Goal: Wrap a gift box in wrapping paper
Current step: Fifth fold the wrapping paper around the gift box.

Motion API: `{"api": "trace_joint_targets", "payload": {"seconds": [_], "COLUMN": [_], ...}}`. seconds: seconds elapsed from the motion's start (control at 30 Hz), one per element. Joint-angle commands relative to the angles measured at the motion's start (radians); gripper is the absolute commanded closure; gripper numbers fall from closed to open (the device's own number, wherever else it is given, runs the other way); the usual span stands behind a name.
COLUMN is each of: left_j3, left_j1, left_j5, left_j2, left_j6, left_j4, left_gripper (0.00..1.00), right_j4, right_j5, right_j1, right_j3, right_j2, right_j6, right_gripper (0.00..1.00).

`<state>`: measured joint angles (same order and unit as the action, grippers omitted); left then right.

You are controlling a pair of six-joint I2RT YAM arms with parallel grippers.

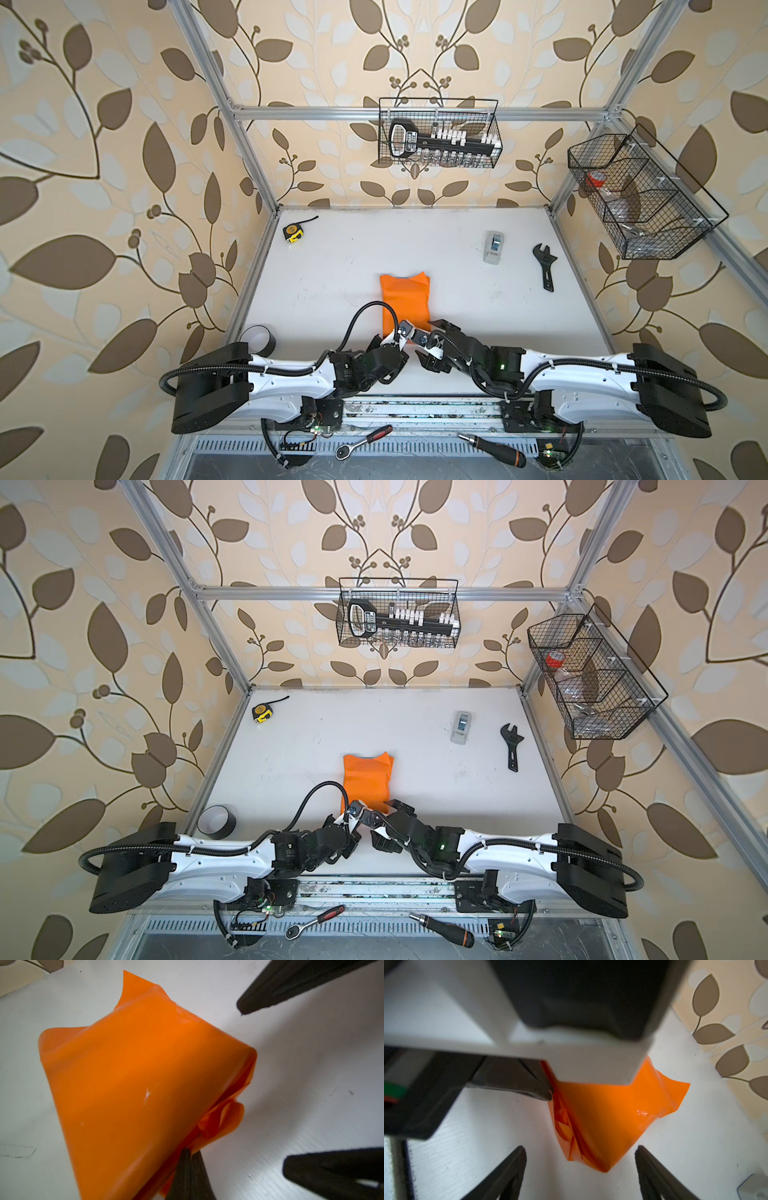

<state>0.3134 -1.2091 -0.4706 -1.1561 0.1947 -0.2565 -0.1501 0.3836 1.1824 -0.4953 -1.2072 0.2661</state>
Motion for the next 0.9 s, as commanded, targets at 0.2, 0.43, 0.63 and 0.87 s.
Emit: {"api": "trace_joint_targets", "payload": {"seconds": [0.2, 0.43, 0.63, 0.87], "left_j3": [-0.015, -0.021, -0.022, -0.021], "left_j1": [0.016, 0.018, 0.020, 0.022], "left_j5": [0.016, 0.021, 0.026, 0.030], "left_j2": [0.045, 0.053, 0.059, 0.059], "left_j6": [0.009, 0.012, 0.010, 0.010], "left_j4": [-0.021, -0.023, -0.024, -0.022], "left_gripper": [1.00, 1.00, 1.00, 1.00], "right_j4": [-0.058, -0.113, -0.143, -0.135], "right_j5": [-0.103, -0.114, -0.139, -0.154], "right_j1": [-0.045, -0.088, -0.099, -0.099], "right_j3": [-0.038, -0.051, -0.062, -0.091], "right_j2": [-0.081, -0.134, -0.155, -0.195], "right_j6": [0.195, 0.213, 0.224, 0.231], "right_gripper": [0.14, 0.13, 0.14, 0.15]}}
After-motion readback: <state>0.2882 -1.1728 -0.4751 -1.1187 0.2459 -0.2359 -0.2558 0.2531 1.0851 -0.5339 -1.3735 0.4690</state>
